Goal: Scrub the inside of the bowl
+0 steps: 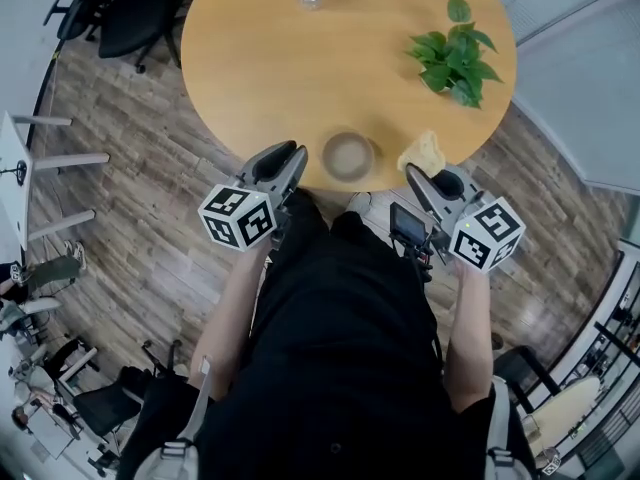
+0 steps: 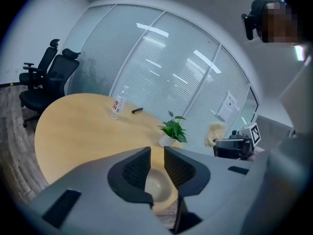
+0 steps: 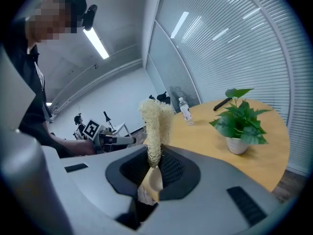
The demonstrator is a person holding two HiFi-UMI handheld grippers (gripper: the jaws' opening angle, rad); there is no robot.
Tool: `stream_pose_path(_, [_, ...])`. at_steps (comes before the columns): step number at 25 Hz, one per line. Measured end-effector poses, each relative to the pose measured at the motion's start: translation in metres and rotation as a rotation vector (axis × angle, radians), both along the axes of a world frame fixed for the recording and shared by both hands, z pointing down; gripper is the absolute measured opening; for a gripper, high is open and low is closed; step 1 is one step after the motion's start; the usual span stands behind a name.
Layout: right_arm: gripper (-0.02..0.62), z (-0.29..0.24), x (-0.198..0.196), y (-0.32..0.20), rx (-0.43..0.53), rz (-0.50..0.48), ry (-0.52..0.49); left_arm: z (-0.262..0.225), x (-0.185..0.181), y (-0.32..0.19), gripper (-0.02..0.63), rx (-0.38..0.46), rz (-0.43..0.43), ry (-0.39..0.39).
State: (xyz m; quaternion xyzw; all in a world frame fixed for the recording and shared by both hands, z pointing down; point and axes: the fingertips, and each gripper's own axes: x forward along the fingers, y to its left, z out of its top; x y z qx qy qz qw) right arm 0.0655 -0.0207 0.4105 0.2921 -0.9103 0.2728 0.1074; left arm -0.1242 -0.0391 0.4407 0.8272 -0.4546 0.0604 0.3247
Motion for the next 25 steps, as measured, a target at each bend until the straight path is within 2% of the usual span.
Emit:
stream_pose_path(6, [0.041,-0.007,-0.013,-0.005,0.023,-0.018,-0.040,-0.018,0.003,0.003,0.033,0.071,0.059,-0.071])
stream_pose_path(10, [0.041,-0.015,-0.018,-0.005,0.049,-0.038,-0.089,-0.024,0.009,0.007,0.015,0.095,0.114,-0.062])
stream_pose_path(15, [0.040,-0.007,-0.022,-0.002,0.087,-0.077,-0.017,-0.023,0.021,0.009,0.012,0.101,0.175,-0.061])
stream_pose_path(22, [0.040,-0.003,-0.022,-0.007,0.069,-0.040,-0.005,-0.024,0.022,0.006,0.012,0.102,0.210,-0.074])
stream_pose_path(25, [0.040,-0.001,-0.022,-0.008,0.083,-0.053,0.015,-0.021,0.025,0.003,0.012,0.094,0.228,-0.073])
